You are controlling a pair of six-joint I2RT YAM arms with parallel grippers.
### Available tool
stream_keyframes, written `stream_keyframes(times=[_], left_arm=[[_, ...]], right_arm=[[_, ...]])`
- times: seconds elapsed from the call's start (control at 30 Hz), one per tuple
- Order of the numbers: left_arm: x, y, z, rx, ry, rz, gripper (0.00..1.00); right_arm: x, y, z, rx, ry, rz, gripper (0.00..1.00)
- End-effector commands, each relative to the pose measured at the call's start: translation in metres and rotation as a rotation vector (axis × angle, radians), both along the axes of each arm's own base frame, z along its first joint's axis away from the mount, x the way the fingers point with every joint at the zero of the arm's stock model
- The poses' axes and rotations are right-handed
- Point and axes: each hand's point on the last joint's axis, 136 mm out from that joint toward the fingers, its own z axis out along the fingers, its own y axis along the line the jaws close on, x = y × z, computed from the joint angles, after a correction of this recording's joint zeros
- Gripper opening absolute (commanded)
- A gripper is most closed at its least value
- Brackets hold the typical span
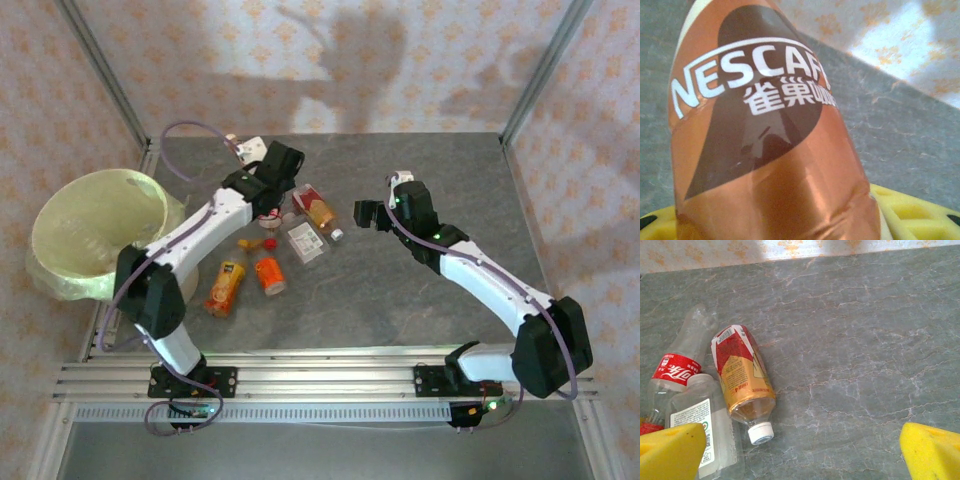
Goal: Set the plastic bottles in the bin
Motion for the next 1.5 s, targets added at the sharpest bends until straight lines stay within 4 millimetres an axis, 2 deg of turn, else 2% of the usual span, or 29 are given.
stream_keyframes(times=[0.0, 0.17, 0.33, 0.47, 0.53, 0.7, 0.83, 1.0, 1.1, 1.23, 1.47], left_arm=[[-0.02, 0.016, 0.048, 0.02, -0.067, -0.023, 0.52], [-0.056, 0.039, 0.109, -0.003, -0.212, -0.029, 0.5], [-0.095, 0.067, 0.151, 0.012, -0.303, -0.009, 0.49], [-0.133, 0.12, 0.163, 0.13, -0.32, 0.183, 0.49], [-0.149, 0.143, 0.16, 0.156, -0.306, 0.255, 0.49], [-0.177, 0.189, 0.133, 0.105, -0.273, 0.384, 0.49], [-0.204, 0.217, 0.121, 0.117, -0.268, 0.5, 0.49], [-0.213, 0.226, 0.099, 0.054, -0.239, 0.532, 0.51], [-0.22, 0.232, 0.086, 0.018, -0.205, 0.59, 0.6], [-0.213, 0.228, 0.079, -0.035, -0.191, 0.572, 0.64], [-0.199, 0.219, 0.083, -0.071, -0.165, 0.523, 0.92]], right_arm=[[0.006, -0.008, 0.009, -0.005, -0.023, -0.042, 0.99], [0.008, -0.009, 0.007, -0.001, -0.017, -0.053, 0.99], [0.014, -0.004, 0.007, 0.019, -0.005, -0.048, 0.99], [0.02, 0.003, 0.007, 0.044, 0.005, -0.039, 0.99], [0.022, 0.007, 0.006, 0.056, 0.015, -0.032, 1.0], [0.025, 0.013, 0.001, 0.067, 0.038, -0.019, 1.0], [0.025, 0.013, -0.003, 0.061, 0.05, -0.015, 1.0], [0.024, 0.013, -0.006, 0.058, 0.062, -0.015, 1.0], [0.024, 0.015, -0.007, 0.063, 0.07, -0.012, 1.0], [0.024, 0.015, -0.008, 0.062, 0.073, -0.011, 1.0], [0.024, 0.015, -0.012, 0.056, 0.086, -0.012, 1.0]])
